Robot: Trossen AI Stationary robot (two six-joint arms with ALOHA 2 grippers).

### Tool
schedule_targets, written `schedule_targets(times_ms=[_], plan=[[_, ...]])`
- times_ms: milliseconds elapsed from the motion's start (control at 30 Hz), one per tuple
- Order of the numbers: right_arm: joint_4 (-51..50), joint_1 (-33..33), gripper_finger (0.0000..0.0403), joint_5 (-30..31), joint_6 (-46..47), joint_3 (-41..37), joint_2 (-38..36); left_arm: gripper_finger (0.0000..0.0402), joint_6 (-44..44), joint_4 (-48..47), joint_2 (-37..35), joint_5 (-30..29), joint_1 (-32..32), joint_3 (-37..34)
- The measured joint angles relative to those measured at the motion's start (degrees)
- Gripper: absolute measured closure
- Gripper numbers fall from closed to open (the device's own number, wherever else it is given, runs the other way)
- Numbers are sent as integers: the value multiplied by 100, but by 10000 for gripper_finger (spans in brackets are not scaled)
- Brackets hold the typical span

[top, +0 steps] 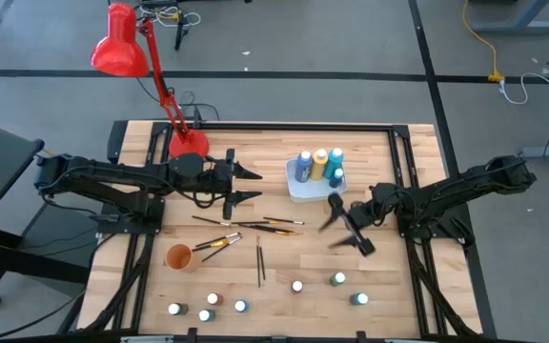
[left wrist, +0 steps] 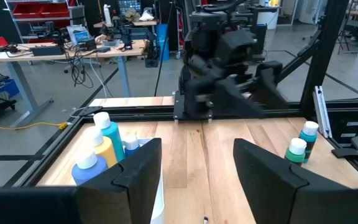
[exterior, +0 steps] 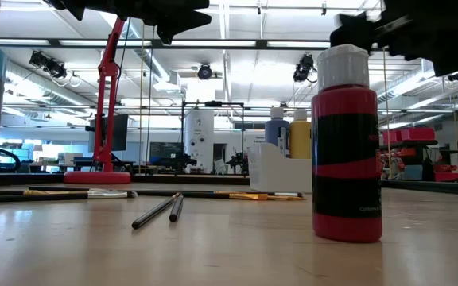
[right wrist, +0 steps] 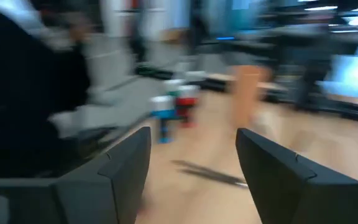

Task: Pick & Place Paint Supplies
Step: Put the small green paint bottle into the white bin

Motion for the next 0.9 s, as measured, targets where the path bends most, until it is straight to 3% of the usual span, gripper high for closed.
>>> schedule_targets(times_ms=[167, 467, 900], plan=[[-170, 337, 177, -1081, -762, 0, 263, 191, -2, -4, 0, 0, 0, 0], [-2, 868, 190, -930, -1576, 0, 1162, 191, -2, -11, 0, 0, 0, 0], [511, 1242, 191, -930, -1819, 4, 2106, 191, 18, -9, 2, 0, 0, 0]])
